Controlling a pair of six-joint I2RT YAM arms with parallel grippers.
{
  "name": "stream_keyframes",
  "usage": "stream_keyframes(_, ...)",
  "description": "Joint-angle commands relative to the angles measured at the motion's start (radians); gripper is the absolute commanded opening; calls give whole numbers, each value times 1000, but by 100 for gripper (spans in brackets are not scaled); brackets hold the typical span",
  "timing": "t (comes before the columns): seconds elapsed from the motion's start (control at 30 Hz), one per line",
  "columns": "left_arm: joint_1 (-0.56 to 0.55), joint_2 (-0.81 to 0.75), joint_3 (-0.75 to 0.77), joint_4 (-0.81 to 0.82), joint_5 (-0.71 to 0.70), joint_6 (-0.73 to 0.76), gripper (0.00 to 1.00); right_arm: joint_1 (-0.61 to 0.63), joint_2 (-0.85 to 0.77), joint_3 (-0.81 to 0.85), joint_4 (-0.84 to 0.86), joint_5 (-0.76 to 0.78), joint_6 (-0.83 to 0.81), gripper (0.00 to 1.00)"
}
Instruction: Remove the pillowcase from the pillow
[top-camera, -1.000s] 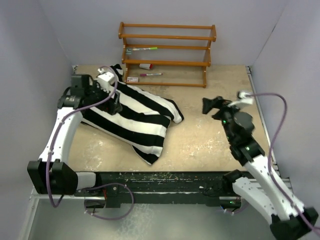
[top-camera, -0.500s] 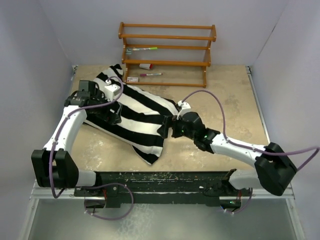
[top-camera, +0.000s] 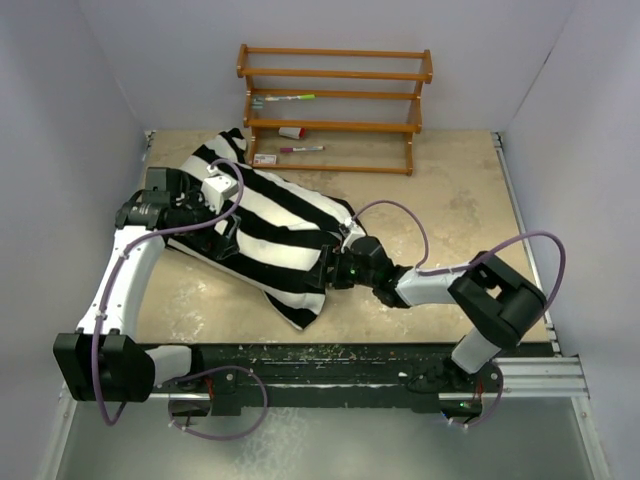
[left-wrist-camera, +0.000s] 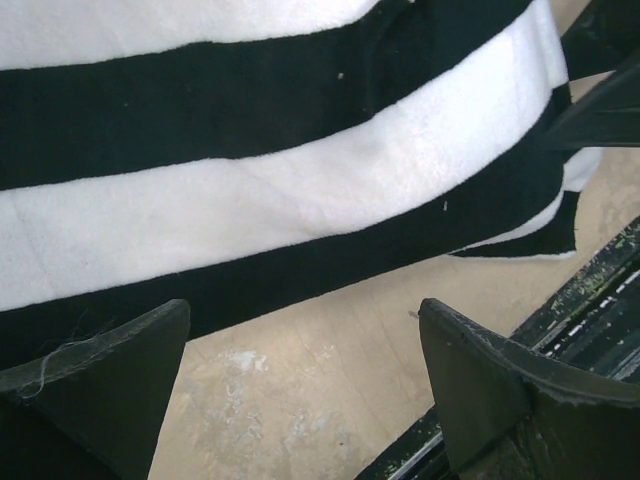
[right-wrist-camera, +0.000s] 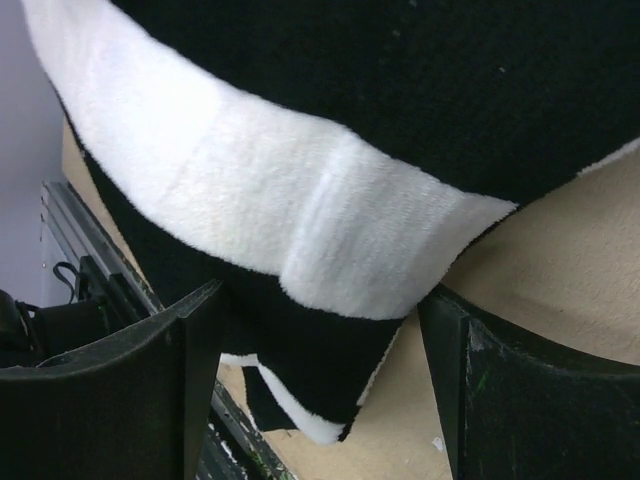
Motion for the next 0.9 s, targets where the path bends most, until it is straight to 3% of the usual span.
stream_keyframes(0.0, 3, -15, 61, -38, 76, 26, 99, 8, 9, -31, 84, 10, 59, 76)
stream_keyframes(0.1, 1, -21, 63, -30, 78, 26, 99, 8, -24, -73, 103, 32, 69, 72)
stream_keyframes(0.17, -1, -19, 68, -25, 79, 22, 99, 7, -34, -81, 137, 20, 77, 60)
stream_keyframes(0.3, -9, -23, 72, -28, 88, 3, 99, 8, -43, -45, 193, -46, 95, 6)
stream_keyframes(0.33, -13, -27, 71, -28, 88, 0, 99, 8, -56, -32, 190, -54, 96, 0)
stream_keyframes(0.57, -99, -77, 86, -65, 63, -4, 99, 6, -275, 130, -23, -15, 71, 0)
stream_keyframes(0.77, -220, -83, 223, -119, 33, -71, 99, -16, -306, 495, -263, 19, 6, 0)
stream_keyframes(0.87, -250, -123, 269, -152, 50, -5, 99, -15, -253, 703, -322, -9, -3, 0)
